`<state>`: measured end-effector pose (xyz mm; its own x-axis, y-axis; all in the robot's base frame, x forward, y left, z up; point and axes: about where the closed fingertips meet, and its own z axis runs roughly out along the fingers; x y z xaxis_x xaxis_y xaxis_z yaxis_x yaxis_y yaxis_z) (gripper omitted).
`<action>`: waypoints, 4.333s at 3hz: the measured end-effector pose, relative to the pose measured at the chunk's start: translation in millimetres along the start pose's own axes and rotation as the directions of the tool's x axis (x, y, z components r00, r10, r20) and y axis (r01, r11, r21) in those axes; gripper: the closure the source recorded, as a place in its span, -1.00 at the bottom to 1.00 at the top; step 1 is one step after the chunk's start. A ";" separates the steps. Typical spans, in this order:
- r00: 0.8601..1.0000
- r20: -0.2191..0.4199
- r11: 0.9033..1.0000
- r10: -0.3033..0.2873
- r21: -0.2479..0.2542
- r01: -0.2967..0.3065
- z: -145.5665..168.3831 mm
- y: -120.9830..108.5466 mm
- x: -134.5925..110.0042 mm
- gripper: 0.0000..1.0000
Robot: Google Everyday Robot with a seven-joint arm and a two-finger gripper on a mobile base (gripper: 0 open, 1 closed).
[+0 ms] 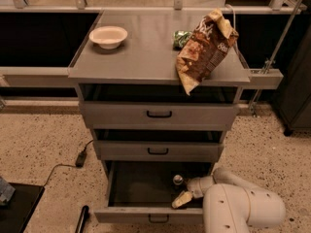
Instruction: Pick redbull can from bottom drawer and place on counter
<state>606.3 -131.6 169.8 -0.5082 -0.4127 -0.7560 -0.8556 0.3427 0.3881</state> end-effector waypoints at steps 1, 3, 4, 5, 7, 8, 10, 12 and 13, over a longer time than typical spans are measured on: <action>1.000 0.012 0.999 -0.002 -0.040 0.002 -0.6 7.1 -4.2 -1.00; 1.000 0.012 0.999 -0.002 -0.038 0.002 -0.4 6.8 -4.0 -0.63; 1.000 0.012 0.999 -0.002 -0.038 0.002 -0.4 6.8 -4.0 -0.16; 1.000 0.012 0.999 -0.002 -0.038 0.002 -0.4 6.8 -4.0 0.28; 0.999 -0.012 0.997 -0.040 -0.060 0.039 -7.2 17.6 -18.2 1.00; 0.988 -0.008 0.988 -0.154 -0.006 0.153 -40.1 27.5 -41.4 1.00; 0.906 0.031 0.863 -0.423 0.317 0.393 -148.5 43.5 -116.5 1.00; 0.882 0.030 0.843 -0.470 0.313 0.438 -160.9 75.6 -142.3 1.00; 0.813 0.036 0.775 -0.582 0.330 0.540 -195.7 144.7 -199.6 1.00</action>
Offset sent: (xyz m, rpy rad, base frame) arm -0.0042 0.0037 0.0064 0.0313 0.0114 0.0280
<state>564.5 -164.8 480.0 0.0882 -0.5046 -0.8589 -0.9044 0.3208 -0.2813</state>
